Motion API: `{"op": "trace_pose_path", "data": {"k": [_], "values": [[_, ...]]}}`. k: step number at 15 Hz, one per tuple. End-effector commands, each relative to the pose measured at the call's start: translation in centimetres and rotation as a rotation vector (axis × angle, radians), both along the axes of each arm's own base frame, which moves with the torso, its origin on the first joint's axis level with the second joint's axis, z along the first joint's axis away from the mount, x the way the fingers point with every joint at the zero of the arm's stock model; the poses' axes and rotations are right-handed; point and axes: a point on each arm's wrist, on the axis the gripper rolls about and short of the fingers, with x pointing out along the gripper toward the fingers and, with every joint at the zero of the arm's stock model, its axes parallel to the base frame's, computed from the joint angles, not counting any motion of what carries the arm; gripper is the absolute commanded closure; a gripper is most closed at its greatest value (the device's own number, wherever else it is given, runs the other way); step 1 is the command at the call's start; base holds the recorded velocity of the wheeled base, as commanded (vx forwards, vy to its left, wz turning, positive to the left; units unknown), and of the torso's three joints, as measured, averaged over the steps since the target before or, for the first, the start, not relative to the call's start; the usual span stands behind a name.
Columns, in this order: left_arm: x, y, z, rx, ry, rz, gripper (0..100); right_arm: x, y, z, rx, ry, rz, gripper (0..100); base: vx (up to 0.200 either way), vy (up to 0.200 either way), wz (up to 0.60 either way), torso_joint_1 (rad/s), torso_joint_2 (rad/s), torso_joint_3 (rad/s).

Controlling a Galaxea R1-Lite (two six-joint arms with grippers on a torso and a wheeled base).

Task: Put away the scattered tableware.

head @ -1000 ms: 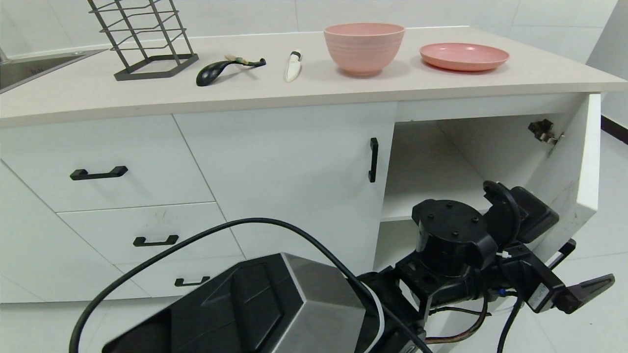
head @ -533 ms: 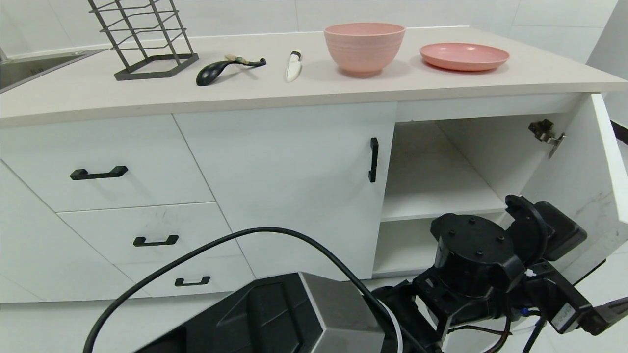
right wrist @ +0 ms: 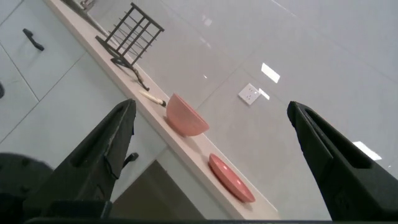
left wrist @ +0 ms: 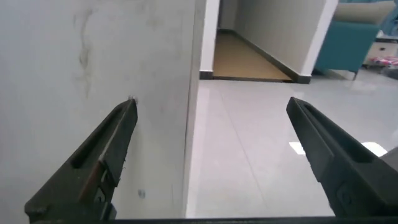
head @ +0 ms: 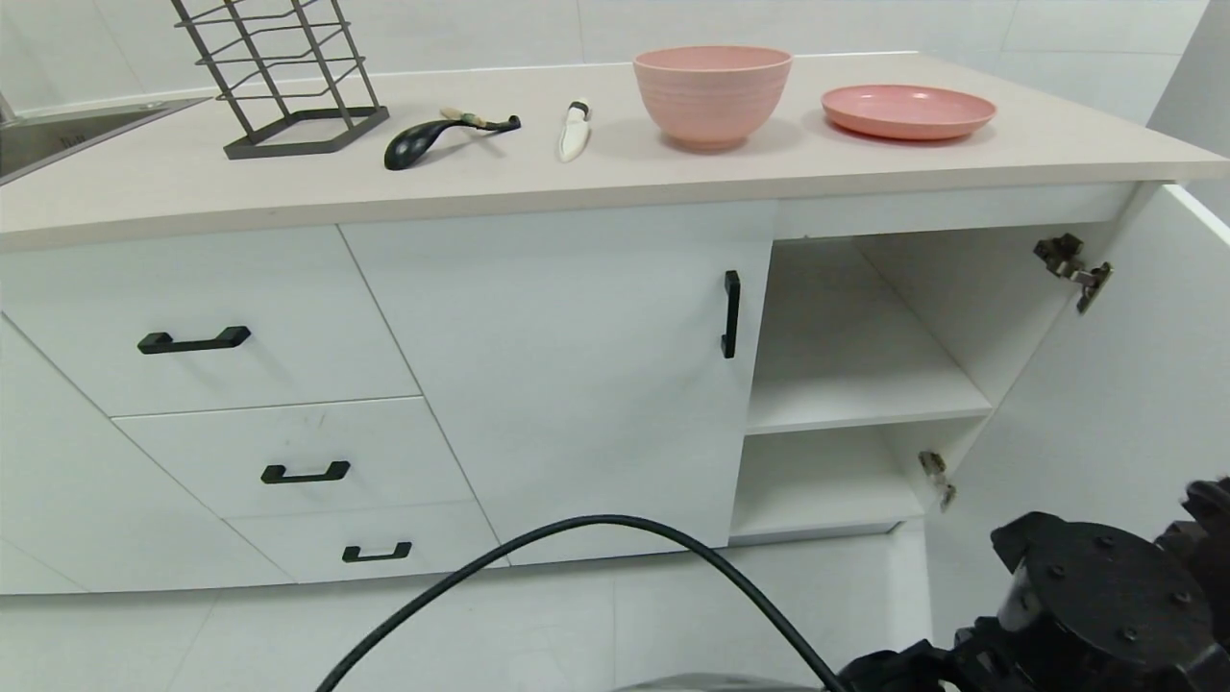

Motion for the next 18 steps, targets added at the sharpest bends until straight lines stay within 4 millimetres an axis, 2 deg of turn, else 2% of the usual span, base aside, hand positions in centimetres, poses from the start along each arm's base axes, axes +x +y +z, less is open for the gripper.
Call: {"op": "trace_pose_path", "data": {"k": [1, 2, 4, 5, 6, 7, 8, 9, 10, 11, 12, 14, 18], "values": [[-1.4, -1.6, -3.2, 0.053, 0.016, -0.035, 0, -0.5, 0.0, 0.2, -0.002, -0.02, 0.0, 0, 0.0, 0.0, 0.0, 0.0, 0.0, 0.0], [-2.6, -2.0, -3.7, 0.062, 0.017, -0.064, 0, -0.6, 0.0, 0.2, -0.003, -0.026, 0.001, 0, 0.0, 0.0, 0.0, 0.0, 0.0, 0.0], [-3.0, -2.1, -3.8, 0.054, 0.016, -0.069, 0, -0.9, 0.1, 0.2, -0.004, -0.038, 0.001, 0, 0.0, 0.0, 0.0, 0.0, 0.0, 0.0], [-1.3, -1.6, -3.1, 0.027, 0.011, -0.033, 0, -1.0, 0.1, 0.2, -0.004, -0.04, 0.001, 0, 0.0, 0.0, 0.0, 0.0, 0.0, 0.0], [-0.6, -1.3, -2.9, 0.015, 0.008, -0.019, 0, -1.0, 0.1, 0.1, -0.004, -0.038, 0.001, 0, 0.0, 0.0, 0.0, 0.0, 0.0, 0.0], [2.1, 0.1, -1.9, -0.038, -0.01, 0.036, 0, -1.0, 0.1, 0.1, -0.004, -0.038, 0.001, 0, 0.0, 0.0, 0.0, 0.0, 0.0, 0.0], [3.2, 1.9, -2.0, -0.022, -0.004, 0.067, 0, -1.0, 0.1, 0.2, -0.004, -0.04, 0.002, 0, 0.0, 0.0, 0.0, 0.0, 0.0, 0.0], [3.4, 2.4, -2.0, -0.016, -0.002, 0.075, 0, -1.0, 0.1, 0.2, -0.004, -0.04, 0.002, 0, 0.0, 0.0, 0.0, 0.0, 0.0, 0.0], [4.2, 6.3, -2.1, 0.025, 0.011, 0.11, 0, -1.0, 0.1, -0.1, -0.003, -0.031, 0.005, 0, 0.0, 0.0, 0.0, 0.0, 0.0, 0.0], [4.4, 7.7, -2.0, 0.035, 0.015, 0.127, 0, -0.9, 0.1, -0.1, -0.003, -0.028, 0.007, 0, 0.0, 0.0, 0.0, 0.0, 0.0, 0.0], [4.8, 11.5, -1.8, 0.033, 0.016, 0.17, 0, -0.7, 0.1, -0.6, -0.002, -0.001, 0.005, 0, 0.0, 0.0, 0.0, 0.0, 0.0, 0.0], [5.3, 16.4, -0.6, 0.009, 0.004, 0.235, 0, -0.3, 0.0, -1.9, 0.002, 0.054, 0.005, 0, 0.0, 0.0, 0.0, 0.0, 0.0, 0.0], [4.3, 27.5, 3.9, 0.0, 0.013, 0.392, 0, -0.3, 0.0, -4.4, 0.008, 0.144, 0.003, 0, 0.0, 0.0, 0.0, 0.0, 0.0, 0.0]]}}
